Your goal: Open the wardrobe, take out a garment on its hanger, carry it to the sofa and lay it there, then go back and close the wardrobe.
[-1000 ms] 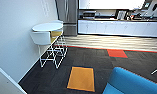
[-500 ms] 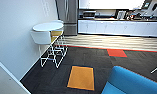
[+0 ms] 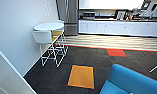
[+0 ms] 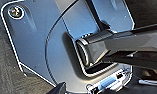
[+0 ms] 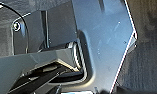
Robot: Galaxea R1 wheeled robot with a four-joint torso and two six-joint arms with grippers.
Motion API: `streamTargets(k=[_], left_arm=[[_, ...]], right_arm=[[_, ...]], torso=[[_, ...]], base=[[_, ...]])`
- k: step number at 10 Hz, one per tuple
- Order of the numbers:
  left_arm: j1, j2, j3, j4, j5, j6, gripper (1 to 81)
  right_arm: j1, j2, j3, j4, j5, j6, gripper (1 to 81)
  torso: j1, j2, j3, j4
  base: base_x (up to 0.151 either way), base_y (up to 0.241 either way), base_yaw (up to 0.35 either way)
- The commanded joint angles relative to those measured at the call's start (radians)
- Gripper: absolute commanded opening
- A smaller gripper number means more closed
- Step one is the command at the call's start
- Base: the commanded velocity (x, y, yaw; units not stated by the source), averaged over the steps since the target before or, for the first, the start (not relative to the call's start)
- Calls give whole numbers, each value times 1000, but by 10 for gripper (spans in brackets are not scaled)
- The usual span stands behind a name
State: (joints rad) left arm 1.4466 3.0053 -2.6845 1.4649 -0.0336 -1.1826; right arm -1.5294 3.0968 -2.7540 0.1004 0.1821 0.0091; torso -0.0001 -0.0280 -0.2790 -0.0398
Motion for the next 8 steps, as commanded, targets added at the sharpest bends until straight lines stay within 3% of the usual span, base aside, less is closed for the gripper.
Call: streamTargets(k=[1, 4, 8], left_arm=[[-14, 0, 5, -6, 34, 0, 811], [-13, 1, 5, -5, 32, 0, 811], [-1, 5, 9, -3, 32, 0, 811]], right_arm=[[10, 1, 1, 5, -67, 2, 811], [8, -1, -1, 5, -67, 0, 811], [5, -1, -15, 5, -101, 0, 811]], torso=[[0, 0, 0, 0], [0, 0, 0, 0], [0, 0, 0, 0]], base=[[-88, 0, 0], [-83, 0, 0], [0, 0, 0]])
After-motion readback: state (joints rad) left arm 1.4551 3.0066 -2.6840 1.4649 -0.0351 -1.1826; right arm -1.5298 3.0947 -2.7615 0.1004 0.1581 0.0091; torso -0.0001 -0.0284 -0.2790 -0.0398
